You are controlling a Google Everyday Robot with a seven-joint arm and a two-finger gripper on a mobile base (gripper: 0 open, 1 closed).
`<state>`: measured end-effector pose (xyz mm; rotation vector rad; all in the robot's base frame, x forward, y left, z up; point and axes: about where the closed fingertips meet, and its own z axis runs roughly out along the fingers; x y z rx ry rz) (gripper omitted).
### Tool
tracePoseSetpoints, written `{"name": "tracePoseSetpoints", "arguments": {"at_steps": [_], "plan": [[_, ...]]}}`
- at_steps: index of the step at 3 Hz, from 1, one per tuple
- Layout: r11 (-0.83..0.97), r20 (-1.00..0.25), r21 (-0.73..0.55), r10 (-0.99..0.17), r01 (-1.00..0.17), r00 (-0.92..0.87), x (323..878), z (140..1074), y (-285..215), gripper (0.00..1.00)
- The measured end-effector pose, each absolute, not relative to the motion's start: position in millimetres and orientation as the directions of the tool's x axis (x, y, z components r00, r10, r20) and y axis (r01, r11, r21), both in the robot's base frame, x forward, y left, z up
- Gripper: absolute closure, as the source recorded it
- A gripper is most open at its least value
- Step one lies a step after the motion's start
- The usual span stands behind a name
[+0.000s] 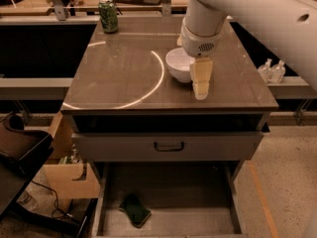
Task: Move white bowl near green can
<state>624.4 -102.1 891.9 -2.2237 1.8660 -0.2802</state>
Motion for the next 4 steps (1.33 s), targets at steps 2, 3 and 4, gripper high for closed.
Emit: {"name": "tracePoseSetpoints", "arguments": {"at_steps": [2, 3, 4], "plan": [[-0.194, 0.046, -0.167, -0.981, -0.967, 0.189, 637.6, 846.8, -95.7, 0.16], [-0.193, 0.047, -0.162, -0.981, -0.968, 0.188, 639.1, 842.6, -96.0, 0.39], [-0.194, 0.045, -0.166, -0.981, -0.967, 0.189, 640.6, 841.3, -94.9, 0.62]]}}
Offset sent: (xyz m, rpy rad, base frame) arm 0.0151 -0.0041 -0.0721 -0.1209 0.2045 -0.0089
